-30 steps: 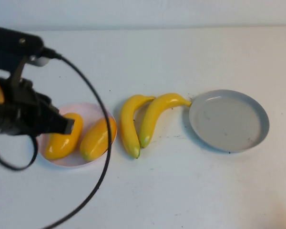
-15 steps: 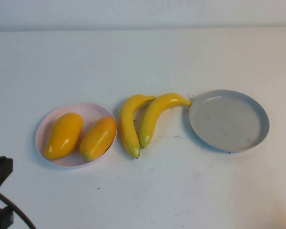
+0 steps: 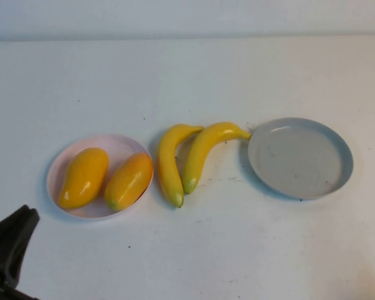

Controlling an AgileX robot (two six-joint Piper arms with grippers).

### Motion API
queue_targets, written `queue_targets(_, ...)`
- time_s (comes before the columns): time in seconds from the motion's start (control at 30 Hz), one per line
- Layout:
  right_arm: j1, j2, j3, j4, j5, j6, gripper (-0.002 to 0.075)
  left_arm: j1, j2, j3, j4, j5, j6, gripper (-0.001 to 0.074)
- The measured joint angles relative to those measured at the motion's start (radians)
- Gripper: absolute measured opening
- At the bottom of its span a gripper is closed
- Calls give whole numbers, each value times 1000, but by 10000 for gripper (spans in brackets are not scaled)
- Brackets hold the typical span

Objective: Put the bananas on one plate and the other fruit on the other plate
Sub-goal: Put another type of fruit in the right plate

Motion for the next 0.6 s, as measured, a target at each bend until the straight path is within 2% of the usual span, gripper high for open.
queue_targets(0.33, 0, 0, 0, 2, 0, 0, -17, 275, -175, 114, -59, -55, -8, -2)
queue_targets(0.47, 0, 0, 0, 4, 0, 0, -17, 343, -261, 121, -59, 73, -43, -2)
queue_targets(0.6, 0, 0, 0, 10, 0, 0, -17, 363, -353, 121, -53, 229, -50, -2)
